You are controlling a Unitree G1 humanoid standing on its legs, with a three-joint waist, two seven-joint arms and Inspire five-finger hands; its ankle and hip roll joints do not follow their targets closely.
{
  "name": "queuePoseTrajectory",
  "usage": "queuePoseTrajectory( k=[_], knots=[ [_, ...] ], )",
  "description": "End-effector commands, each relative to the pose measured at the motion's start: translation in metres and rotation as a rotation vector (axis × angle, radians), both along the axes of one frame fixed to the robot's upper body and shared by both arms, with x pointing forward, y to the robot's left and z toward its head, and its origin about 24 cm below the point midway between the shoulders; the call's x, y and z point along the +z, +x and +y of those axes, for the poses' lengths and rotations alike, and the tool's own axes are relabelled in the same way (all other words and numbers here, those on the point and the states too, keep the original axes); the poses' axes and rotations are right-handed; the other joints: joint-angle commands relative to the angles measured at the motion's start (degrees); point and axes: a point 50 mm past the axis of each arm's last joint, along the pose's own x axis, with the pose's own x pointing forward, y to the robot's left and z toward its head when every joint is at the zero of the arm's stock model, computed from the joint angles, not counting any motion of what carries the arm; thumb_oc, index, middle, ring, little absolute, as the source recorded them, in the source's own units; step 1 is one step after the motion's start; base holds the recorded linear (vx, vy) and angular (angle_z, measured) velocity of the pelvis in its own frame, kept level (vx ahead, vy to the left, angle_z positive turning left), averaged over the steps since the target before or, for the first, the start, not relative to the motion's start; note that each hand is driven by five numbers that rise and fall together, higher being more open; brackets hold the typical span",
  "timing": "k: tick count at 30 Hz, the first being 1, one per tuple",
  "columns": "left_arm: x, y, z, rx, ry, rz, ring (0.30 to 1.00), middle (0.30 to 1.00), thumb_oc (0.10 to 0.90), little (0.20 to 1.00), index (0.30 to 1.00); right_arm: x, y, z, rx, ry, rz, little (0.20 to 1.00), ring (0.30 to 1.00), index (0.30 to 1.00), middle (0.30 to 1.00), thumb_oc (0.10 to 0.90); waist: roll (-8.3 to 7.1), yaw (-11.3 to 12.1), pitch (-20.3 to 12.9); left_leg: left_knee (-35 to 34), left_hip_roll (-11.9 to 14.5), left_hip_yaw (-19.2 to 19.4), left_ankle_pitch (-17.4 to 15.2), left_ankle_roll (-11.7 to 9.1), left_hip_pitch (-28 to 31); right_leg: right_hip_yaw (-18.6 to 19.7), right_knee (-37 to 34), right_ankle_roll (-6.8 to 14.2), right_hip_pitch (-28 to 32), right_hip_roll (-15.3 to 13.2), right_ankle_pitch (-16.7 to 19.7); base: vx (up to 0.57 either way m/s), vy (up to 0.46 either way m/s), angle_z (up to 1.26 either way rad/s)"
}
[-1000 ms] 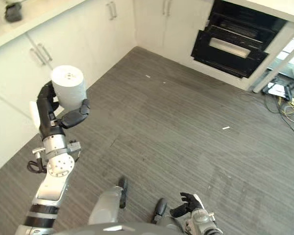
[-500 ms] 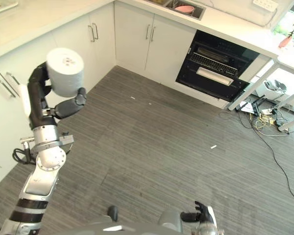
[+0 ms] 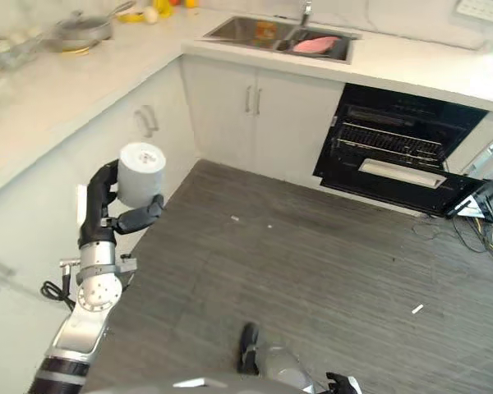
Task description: Place the dishes in the dishwasher.
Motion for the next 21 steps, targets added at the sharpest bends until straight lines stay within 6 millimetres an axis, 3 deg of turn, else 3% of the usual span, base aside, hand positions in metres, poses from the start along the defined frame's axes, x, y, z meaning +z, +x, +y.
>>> queuePoseTrajectory(
  k=[1,2,4,6,7,8,9,10,11,13,15,19,21],
  knots=[
    [0.082,0.004,-0.017,-0.14,0.057,-0.407,0.3,0.3,0.4,0.3,0.3,0.009,0.035,-0.016,-0.003,-0.054,-0.102,0.9,0.9,0.9,0.9,0.8,-6.37,0.6,3.0,12.7,0.5,-0.1,19.0,-2.5,-14.7,3.9,-10.7,11.7,13.9,-5.6,0.2,0.37,-0.101,-0.13],
    [0.082,0.004,-0.016,-0.142,0.063,-0.402,0.3,0.3,0.4,0.3,0.3,0.011,0.043,-0.018,-0.009,-0.053,-0.117,0.9,0.9,0.9,0.9,0.8,-6.81,1.3,3.3,15.6,-0.5,-0.1,17.7,-1.5,-16.9,4.8,-11.9,11.3,15.7,-5.5,-0.6,0.33,-0.07,-0.45],
    [0.08,0.005,-0.017,-0.153,0.054,-0.385,0.3,0.3,0.4,0.3,0.3,0.012,0.049,-0.018,-0.039,-0.042,-0.138,0.9,0.9,0.9,0.9,0.8,-6.94,2.3,3.9,15.7,0.4,0.9,16.5,-0.3,-19.9,5.8,-12.4,11.3,17.2,-5.4,-1.4,0.24,0.002,-1.16],
    [0.078,0.007,-0.018,-0.169,0.029,-0.372,0.3,0.3,0.4,0.3,0.3,0.015,0.06,-0.014,-0.053,-0.02,-0.186,0.9,0.9,0.9,0.9,0.8,-6.45,3.7,4.4,9.3,1.6,0.9,14.7,1.3,-23.1,7.9,-12.7,12.0,19.2,-5.5,-2.7,0.36,0.155,-1.0],
    [0.078,0.007,-0.019,-0.183,0.008,-0.369,0.3,0.3,0.4,0.3,0.3,0.017,0.068,-0.013,-0.031,-0.016,-0.203,0.9,0.9,0.9,0.9,0.8,-6.14,5.1,4.5,0.6,2.6,-0.5,12.3,2.6,-24.4,9.8,-12.7,13.3,20.6,-6.1,-3.9,0.38,0.188,-0.6],
    [0.078,0.007,-0.019,-0.183,0.008,-0.369,0.3,0.3,0.4,0.3,0.3,0.017,0.068,-0.013,-0.031,-0.016,-0.203,0.9,0.9,0.9,0.9,0.8,-6.14,5.1,4.5,0.6,2.6,-0.5,12.3,2.6,-24.4,9.8,-12.7,13.3,20.6,-6.1,-3.9,0.44,0.247,-0.69],
    [0.077,0.006,-0.018,-0.18,0.011,-0.363,0.3,0.3,0.4,0.3,0.3,0.018,0.071,-0.013,-0.004,-0.025,-0.208,0.9,0.9,0.9,0.9,0.8,-5.29,6.0,4.4,-9.4,3.2,-3.1,10.8,3.3,-25.0,11.3,-12.7,14.3,21.4,-5.8,-5.2,0.32,0.18,-0.64],
    [0.075,0.006,-0.018,-0.182,0.019,-0.353,0.3,0.3,0.4,0.3,0.3,0.019,0.074,-0.013,0.019,-0.03,-0.212,0.9,0.9,0.9,0.9,0.8,-4.92,6.8,4.0,-17.5,2.7,-5.5,12.3,3.2,-24.0,12.7,-12.7,14.9,21.8,-5.7,-5.7,0.47,0.252,-0.95],
    [0.073,0.005,-0.017,-0.181,0.028,-0.34,0.3,0.3,0.4,0.3,0.3,0.019,0.074,-0.013,0.038,-0.036,-0.213,0.9,0.9,0.9,0.9,0.8,-4.16,8.0,3.8,-23.7,2.4,-10.9,14.8,3.0,-23.7,14.9,-12.7,15.2,22.6,-5.3,-6.7,0.42,0.188,-1.03],
    [0.075,0.003,-0.015,-0.17,0.036,-0.351,0.3,0.3,0.4,0.3,0.3,0.024,0.084,-0.017,0.064,-0.064,-0.247,0.9,0.9,0.9,0.9,0.8,-3.02,8.9,3.3,-30.0,2.5,-19.4,18.5,0.3,-24.0,19.6,-12.7,15.8,23.6,-5.1,-7.9,0.38,0.269,-1.26],
    [0.074,0.001,-0.016,-0.177,0.015,-0.352,0.3,0.3,0.4,0.3,0.3,0.028,0.089,-0.02,0.054,-0.075,-0.286,0.9,0.9,0.9,0.9,0.8,-2.69,8.0,2.4,-32.4,3.8,-18.0,17.9,0.8,-21.4,20.5,-12.7,16.3,23.0,-5.5,-8.1,0.18,0.32,-1.69],
    [0.079,0.004,-0.023,-0.231,0.031,-0.36,0.3,0.3,0.4,0.3,0.3,0.036,0.101,-0.022,-0.009,-0.056,-0.37,0.9,0.9,0.9,0.9,0.8,-3.8,6.5,0.9,-33.3,2.1,-15.4,17.0,2.5,-19.3,21.3,-10.8,18.3,21.4,-8.0,-5.9,0.1,0.25,-0.68],
    [0.083,0.009,-0.032,-0.336,0.083,-0.324,0.3,0.3,0.4,0.3,0.3,0.049,0.117,-0.013,0.004,-0.004,-0.485,0.9,0.9,0.9,0.9,0.8,-4.0,5.4,1.1,-33.3,1.7,-12.0,14.9,4.7,-17.1,23.1,4.2,19.7,15.0,-8.4,-5.4,0.14,0.413,-0.5]
  ],
)
